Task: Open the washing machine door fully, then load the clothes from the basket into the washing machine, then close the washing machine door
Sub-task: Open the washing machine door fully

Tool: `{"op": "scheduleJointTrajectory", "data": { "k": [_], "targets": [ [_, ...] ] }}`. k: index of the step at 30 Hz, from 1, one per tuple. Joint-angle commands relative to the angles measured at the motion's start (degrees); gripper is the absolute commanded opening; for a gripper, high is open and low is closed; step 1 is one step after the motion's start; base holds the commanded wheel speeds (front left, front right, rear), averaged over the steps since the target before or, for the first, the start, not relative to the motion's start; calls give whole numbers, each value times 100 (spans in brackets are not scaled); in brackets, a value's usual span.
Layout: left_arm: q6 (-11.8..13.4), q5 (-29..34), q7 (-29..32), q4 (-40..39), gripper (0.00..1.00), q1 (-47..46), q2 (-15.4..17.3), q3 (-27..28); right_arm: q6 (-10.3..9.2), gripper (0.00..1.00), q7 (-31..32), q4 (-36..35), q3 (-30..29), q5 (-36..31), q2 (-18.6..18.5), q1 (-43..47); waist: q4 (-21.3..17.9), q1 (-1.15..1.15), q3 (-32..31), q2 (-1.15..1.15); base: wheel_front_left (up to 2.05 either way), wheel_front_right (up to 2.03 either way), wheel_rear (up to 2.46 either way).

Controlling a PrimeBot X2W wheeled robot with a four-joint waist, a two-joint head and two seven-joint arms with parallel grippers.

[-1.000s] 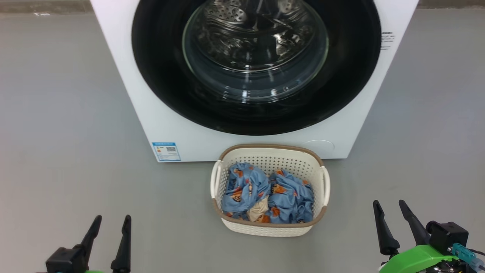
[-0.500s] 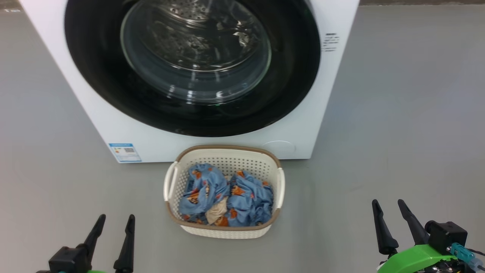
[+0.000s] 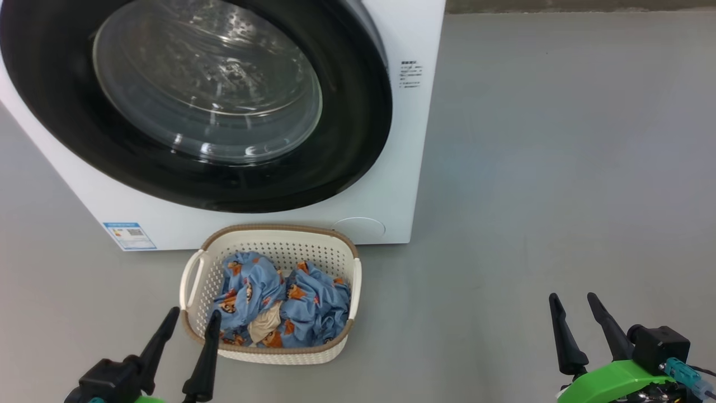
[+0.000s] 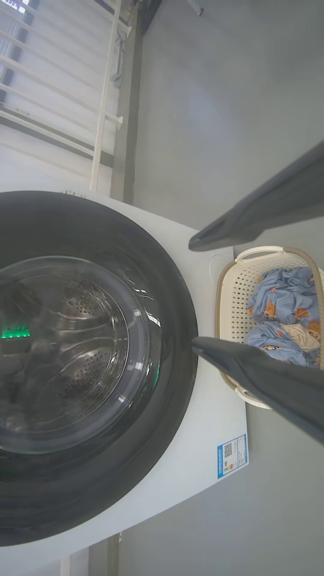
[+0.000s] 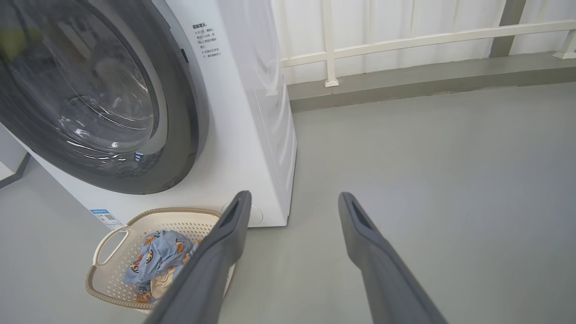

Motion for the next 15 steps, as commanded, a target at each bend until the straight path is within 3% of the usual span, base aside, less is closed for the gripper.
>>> {"op": "scheduleJointTrajectory", "data": {
  "k": [1,9,10,11,12,13,15],
  "targets": [
    [-9,-26,-77,-165,100,-183,165,185,9,100,-70,-154,148,-2,-65,-194,4,0,-4,0,39,39,-78],
    [-9,-46,-77,-142,100,-135,76,179,9,100,-70,-168,143,25,-69,-219,28,0,-22,0,10,10,-20],
    [-9,-47,-77,-139,100,-131,62,177,9,80,-70,-167,148,41,-68,-235,33,0,-23,0,0,0,0],
    [-9,-47,-77,-139,100,-131,62,177,9,80,-70,-167,148,41,-68,-235,33,0,-23,0,0,0,0],
    [-9,-48,-77,-135,100,-128,51,173,9,31,-70,-169,160,81,-64,-255,38,0,-27,0,0,0,0],
    [-9,-50,-77,-132,100,-124,39,171,9,4,-70,-177,167,146,-57,-281,42,0,-27,0,0,0,0],
    [-9,-54,-77,-131,100,-117,12,169,9,0,-70,-228,177,325,-37,-354,48,0,-25,0,0,0,0]
  ]
}}
